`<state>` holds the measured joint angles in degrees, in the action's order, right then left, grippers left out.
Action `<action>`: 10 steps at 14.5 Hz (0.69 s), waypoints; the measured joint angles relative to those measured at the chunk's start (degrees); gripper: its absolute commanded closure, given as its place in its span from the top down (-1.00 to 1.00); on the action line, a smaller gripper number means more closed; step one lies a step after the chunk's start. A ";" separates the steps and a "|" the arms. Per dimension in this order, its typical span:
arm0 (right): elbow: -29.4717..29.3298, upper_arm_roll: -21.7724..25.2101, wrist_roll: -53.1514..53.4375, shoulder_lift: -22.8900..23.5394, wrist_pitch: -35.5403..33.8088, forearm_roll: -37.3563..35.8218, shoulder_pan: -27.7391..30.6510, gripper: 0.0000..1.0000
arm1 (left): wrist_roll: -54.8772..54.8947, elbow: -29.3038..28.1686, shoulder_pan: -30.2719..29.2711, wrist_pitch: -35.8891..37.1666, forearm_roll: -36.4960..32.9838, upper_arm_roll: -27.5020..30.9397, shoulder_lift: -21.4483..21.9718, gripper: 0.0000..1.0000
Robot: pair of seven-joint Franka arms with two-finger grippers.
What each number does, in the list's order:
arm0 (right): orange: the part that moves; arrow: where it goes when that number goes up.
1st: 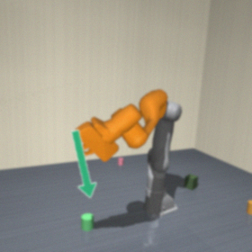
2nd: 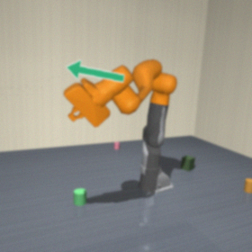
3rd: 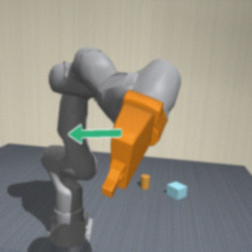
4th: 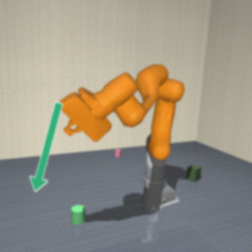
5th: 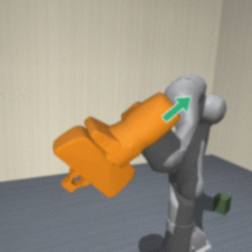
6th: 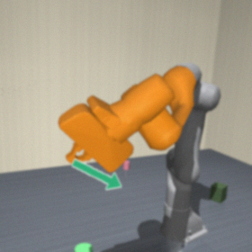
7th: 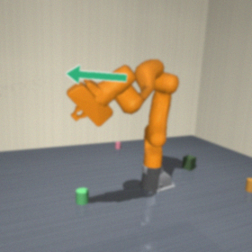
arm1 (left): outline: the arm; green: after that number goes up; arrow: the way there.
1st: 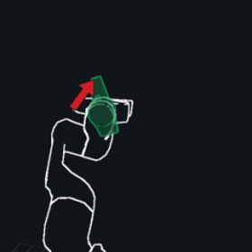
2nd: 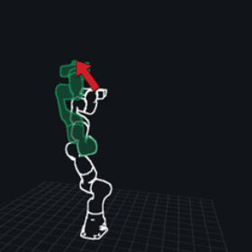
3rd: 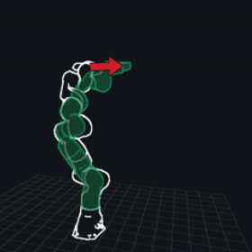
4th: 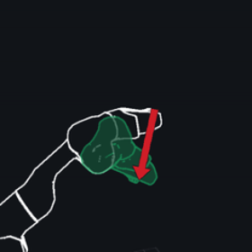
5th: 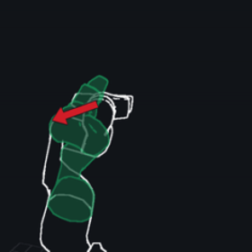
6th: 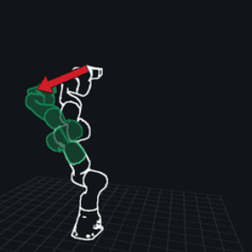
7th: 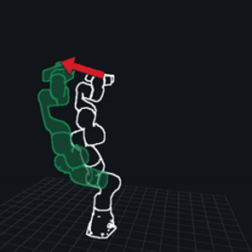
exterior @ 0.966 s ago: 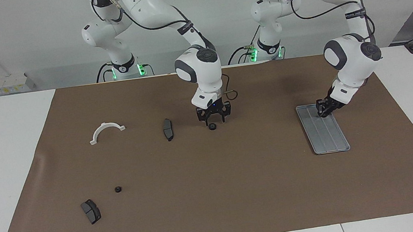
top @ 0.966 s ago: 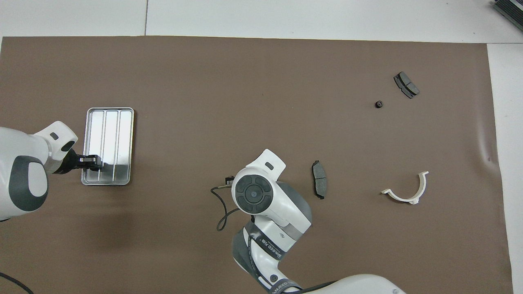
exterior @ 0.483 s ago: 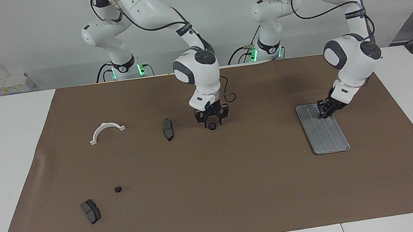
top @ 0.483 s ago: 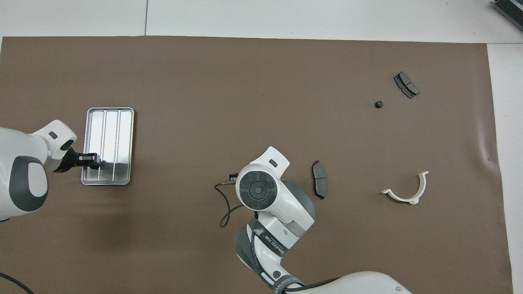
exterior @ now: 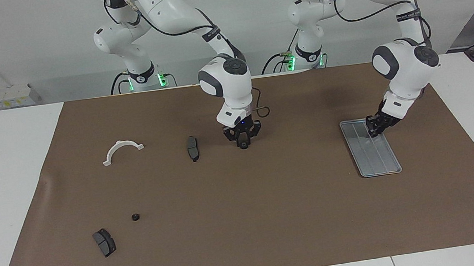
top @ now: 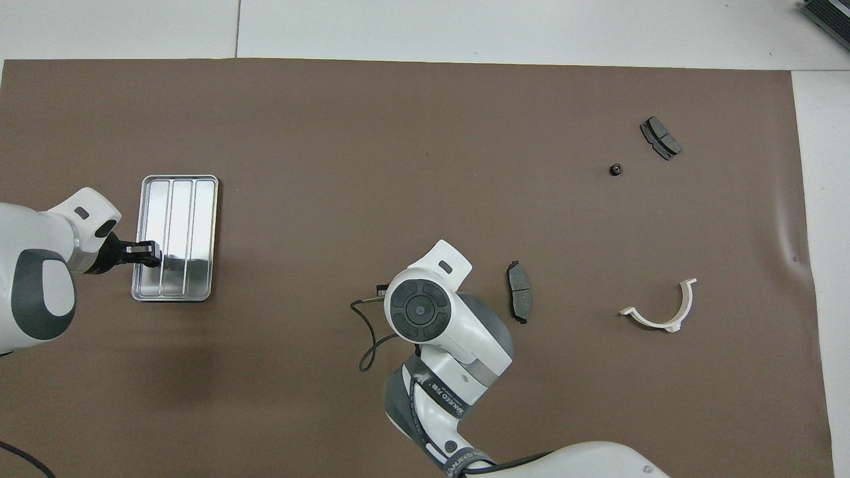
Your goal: Place bearing gear from tray to pile
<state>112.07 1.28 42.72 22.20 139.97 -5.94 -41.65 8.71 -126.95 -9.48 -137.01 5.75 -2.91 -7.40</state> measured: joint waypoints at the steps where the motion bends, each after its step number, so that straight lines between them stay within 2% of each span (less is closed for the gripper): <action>1: -0.52 0.14 0.00 -0.06 -1.08 0.00 0.04 -1.00 | -1.31 1.09 0.18 0.34 0.00 -0.24 -0.01 -0.60; 3: -2.00 0.66 0.00 -1.46 -4.37 0.00 0.74 -1.00 | -6.18 3.94 2.01 2.58 0.03 -0.75 -0.09 -0.60; 6: -3.21 0.82 -0.45 -7.84 -12.32 -0.07 5.42 -1.00 | -19.23 7.69 9.49 5.86 0.03 -1.08 -0.27 -0.60; 8: -3.13 0.86 -3.61 -12.08 -16.66 -0.11 11.02 -1.00 | -28.89 8.17 15.77 6.17 0.03 -1.26 -0.43 -0.60; 10: -2.80 0.94 -10.84 -13.86 -17.57 -0.21 18.71 -1.00 | -38.06 8.20 22.24 6.14 0.03 -1.42 -0.58 -0.59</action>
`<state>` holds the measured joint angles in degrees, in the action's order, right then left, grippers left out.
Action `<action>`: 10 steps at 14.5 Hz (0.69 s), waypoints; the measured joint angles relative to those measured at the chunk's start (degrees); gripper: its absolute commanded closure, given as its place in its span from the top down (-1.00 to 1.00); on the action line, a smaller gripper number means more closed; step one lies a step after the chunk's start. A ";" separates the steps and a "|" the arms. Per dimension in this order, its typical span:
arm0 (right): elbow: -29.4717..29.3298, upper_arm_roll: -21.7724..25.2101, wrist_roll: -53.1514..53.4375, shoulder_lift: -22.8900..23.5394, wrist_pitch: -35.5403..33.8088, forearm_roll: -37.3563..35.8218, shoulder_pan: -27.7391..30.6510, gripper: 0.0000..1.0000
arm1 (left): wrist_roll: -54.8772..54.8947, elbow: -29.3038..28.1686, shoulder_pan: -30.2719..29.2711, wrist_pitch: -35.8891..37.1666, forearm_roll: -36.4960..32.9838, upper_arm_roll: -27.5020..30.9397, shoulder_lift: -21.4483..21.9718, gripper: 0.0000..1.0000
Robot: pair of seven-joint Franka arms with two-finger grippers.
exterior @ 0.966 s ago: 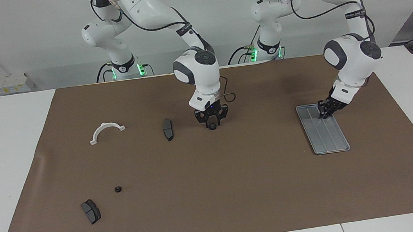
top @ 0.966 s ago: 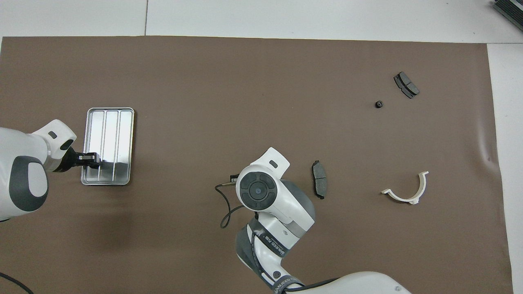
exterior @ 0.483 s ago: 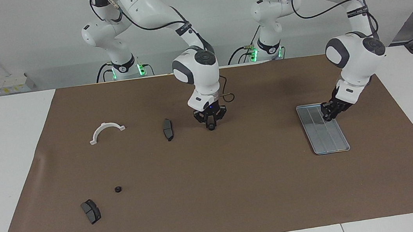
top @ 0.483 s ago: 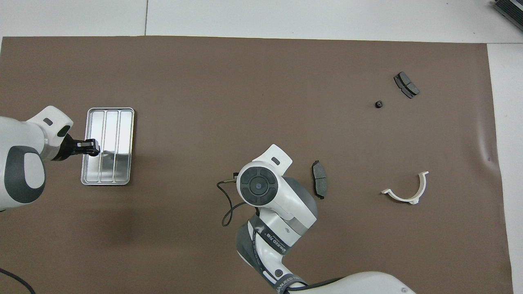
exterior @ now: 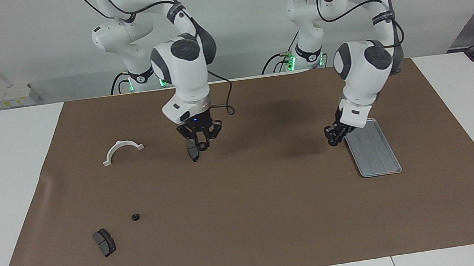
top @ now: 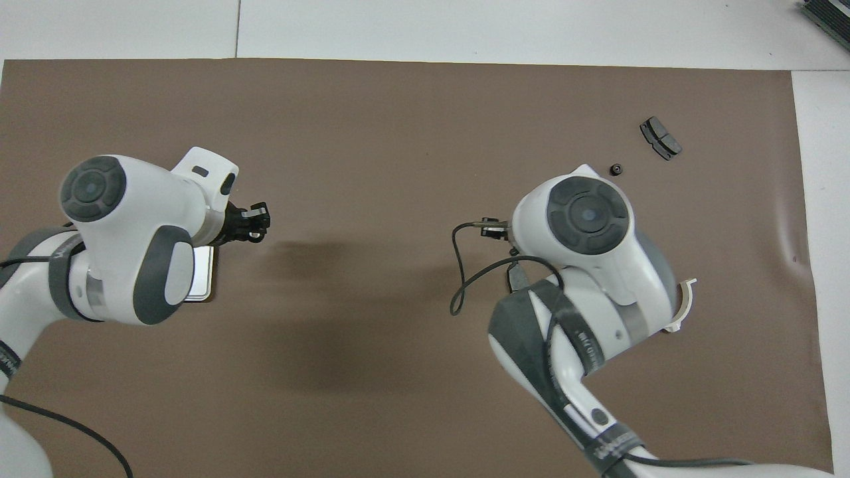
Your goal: Place bearing gear from tray to pile
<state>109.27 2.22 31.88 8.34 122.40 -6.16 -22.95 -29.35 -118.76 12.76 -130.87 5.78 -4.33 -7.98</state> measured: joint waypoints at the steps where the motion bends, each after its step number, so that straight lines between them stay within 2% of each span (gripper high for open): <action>1: 0.12 0.06 -5.27 -0.10 0.00 0.01 4.13 -1.00 | -3.56 0.01 2.89 -0.05 0.00 -0.07 -0.05 -0.58; 4: 0.58 0.14 -22.05 -0.06 0.02 0.82 16.19 -1.00 | -10.47 -0.03 10.11 -2.24 0.00 -0.15 -0.22 -0.57; 6: 1.30 0.15 -30.13 0.06 0.07 2.69 21.72 -1.00 | -12.36 -0.06 13.45 -5.52 0.00 -0.15 -0.53 -0.55; 9: 4.42 0.09 -35.64 1.06 3.20 4.08 26.23 -1.00 | -12.69 -0.12 17.21 -10.56 0.00 -0.12 -2.46 -0.53; 10: 5.55 0.08 -35.79 1.68 5.09 4.13 26.56 -1.00 | -12.77 -0.13 18.46 -12.40 0.00 -0.11 -3.76 -0.47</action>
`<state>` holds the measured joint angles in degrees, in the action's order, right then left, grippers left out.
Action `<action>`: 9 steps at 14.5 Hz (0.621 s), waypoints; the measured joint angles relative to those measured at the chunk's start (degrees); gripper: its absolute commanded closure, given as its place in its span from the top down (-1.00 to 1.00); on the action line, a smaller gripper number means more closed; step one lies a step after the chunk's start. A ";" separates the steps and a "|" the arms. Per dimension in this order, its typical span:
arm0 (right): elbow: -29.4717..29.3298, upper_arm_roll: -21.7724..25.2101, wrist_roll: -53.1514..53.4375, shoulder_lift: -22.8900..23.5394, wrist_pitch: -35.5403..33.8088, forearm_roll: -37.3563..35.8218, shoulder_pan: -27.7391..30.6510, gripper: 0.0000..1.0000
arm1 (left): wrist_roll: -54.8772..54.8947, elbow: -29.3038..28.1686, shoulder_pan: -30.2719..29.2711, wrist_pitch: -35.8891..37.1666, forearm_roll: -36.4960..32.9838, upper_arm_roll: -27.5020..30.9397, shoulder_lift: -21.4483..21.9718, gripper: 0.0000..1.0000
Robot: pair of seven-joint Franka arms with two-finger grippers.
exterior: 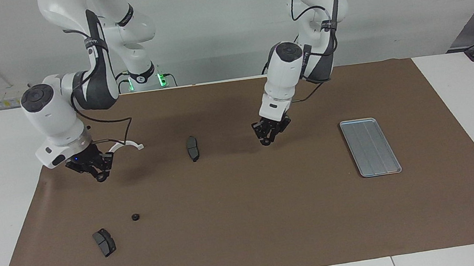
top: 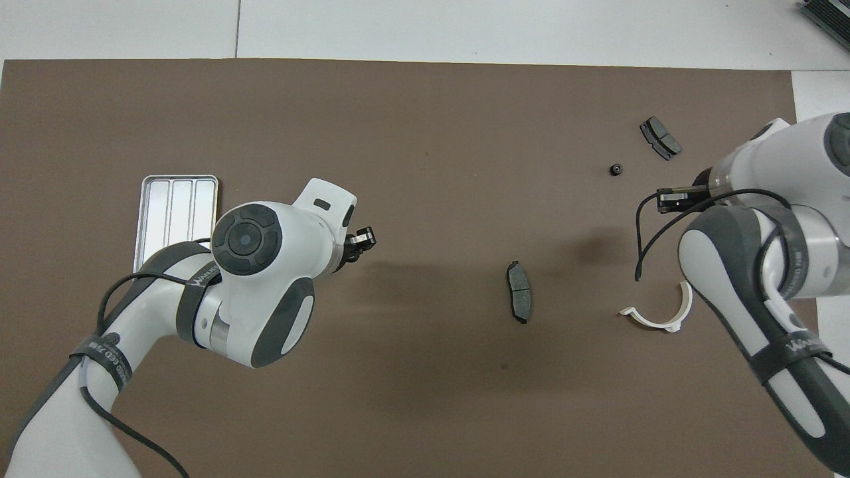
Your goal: Place bearing gear from tray to pile
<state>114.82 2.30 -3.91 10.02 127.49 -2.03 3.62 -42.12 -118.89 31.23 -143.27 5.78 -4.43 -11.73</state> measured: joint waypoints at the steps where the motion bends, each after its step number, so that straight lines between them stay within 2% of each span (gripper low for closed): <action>1: 0.72 -0.07 0.00 0.74 1.66 0.01 -0.01 -1.00 | -0.10 0.00 1.06 -1.62 0.00 -0.02 -1.43 -0.31; 2: 1.12 -0.24 0.00 1.60 3.14 0.04 -0.02 -1.00 | -0.15 0.00 1.93 -3.24 0.00 -0.03 -2.88 0.02; 3: 1.29 -0.34 0.00 2.48 4.50 0.11 -0.04 -0.94 | -0.20 0.03 2.47 -4.54 0.00 -0.03 -4.05 0.45; 4: 1.35 -0.37 0.01 3.32 5.73 0.51 -0.05 -0.36 | -0.20 0.06 2.67 -5.33 0.00 0.00 -4.81 0.79; 5: 1.35 -0.39 0.01 4.08 6.67 1.16 -0.08 0.66 | -0.20 0.17 2.70 -5.63 0.00 0.10 -5.16 0.93; 6: 1.35 -0.39 0.01 4.59 7.19 1.55 -0.14 1.00 | -0.20 0.32 2.69 -5.64 0.00 0.33 -5.18 0.99; 9: 1.14 -0.40 0.06 4.79 7.42 1.87 -0.20 1.00 | -0.25 1.99 1.65 -5.56 0.00 1.33 -5.02 1.00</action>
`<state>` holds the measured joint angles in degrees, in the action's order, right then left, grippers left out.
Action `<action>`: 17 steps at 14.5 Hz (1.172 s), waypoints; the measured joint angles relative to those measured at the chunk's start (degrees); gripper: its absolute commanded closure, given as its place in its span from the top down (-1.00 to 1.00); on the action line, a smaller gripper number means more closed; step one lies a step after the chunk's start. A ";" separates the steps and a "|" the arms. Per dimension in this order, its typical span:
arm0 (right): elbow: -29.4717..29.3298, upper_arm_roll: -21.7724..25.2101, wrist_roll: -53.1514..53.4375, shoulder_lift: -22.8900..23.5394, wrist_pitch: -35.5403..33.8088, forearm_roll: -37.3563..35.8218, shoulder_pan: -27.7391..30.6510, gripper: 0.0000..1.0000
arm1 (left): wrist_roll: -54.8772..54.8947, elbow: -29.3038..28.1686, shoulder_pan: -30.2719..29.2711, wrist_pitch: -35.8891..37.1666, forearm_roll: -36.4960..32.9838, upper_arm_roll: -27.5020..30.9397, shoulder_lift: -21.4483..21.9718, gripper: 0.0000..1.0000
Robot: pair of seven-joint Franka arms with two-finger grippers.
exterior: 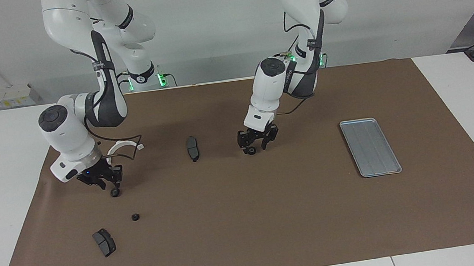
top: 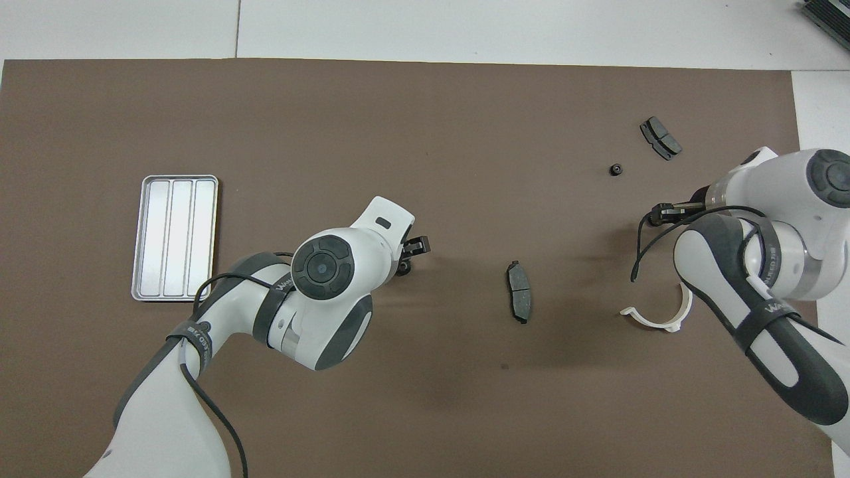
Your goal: Place bearing gear from tray to pile
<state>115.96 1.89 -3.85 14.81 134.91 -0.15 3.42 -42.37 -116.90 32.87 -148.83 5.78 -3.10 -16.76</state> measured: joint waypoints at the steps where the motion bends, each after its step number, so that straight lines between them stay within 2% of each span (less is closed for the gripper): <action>1: -0.31 -0.04 0.21 -0.15 -0.01 0.03 -0.08 1.00 | 0.00 0.84 -1.66 0.29 0.00 0.23 0.17 1.00; 3: -1.64 -0.44 2.71 -1.27 -1.42 0.06 -0.55 1.00 | 1.03 3.25 -6.92 2.89 -0.03 0.47 0.86 1.00; 5: -4.13 -0.75 6.71 -3.15 -5.75 0.08 -2.65 1.00 | 5.27 6.64 -13.24 8.68 -0.06 0.64 1.79 1.00; 9: -8.81 -1.17 17.29 -5.65 -11.79 0.12 -12.12 1.00 | 19.60 13.32 -25.16 21.60 -0.07 0.76 3.09 1.00; 13: -9.36 -1.46 25.11 -5.05 -11.06 0.12 -24.23 1.00 | 30.68 19.73 -32.18 36.76 -0.07 0.81 4.57 1.00; 17: -9.26 -1.48 34.72 -0.20 -5.49 0.07 -34.91 1.00 | 33.44 27.42 -33.79 49.93 -2.10 0.83 6.17 1.00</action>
<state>106.70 0.42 30.87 14.61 129.42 -0.08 -31.49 -8.92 -89.48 -0.92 -98.90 3.69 -2.27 -10.59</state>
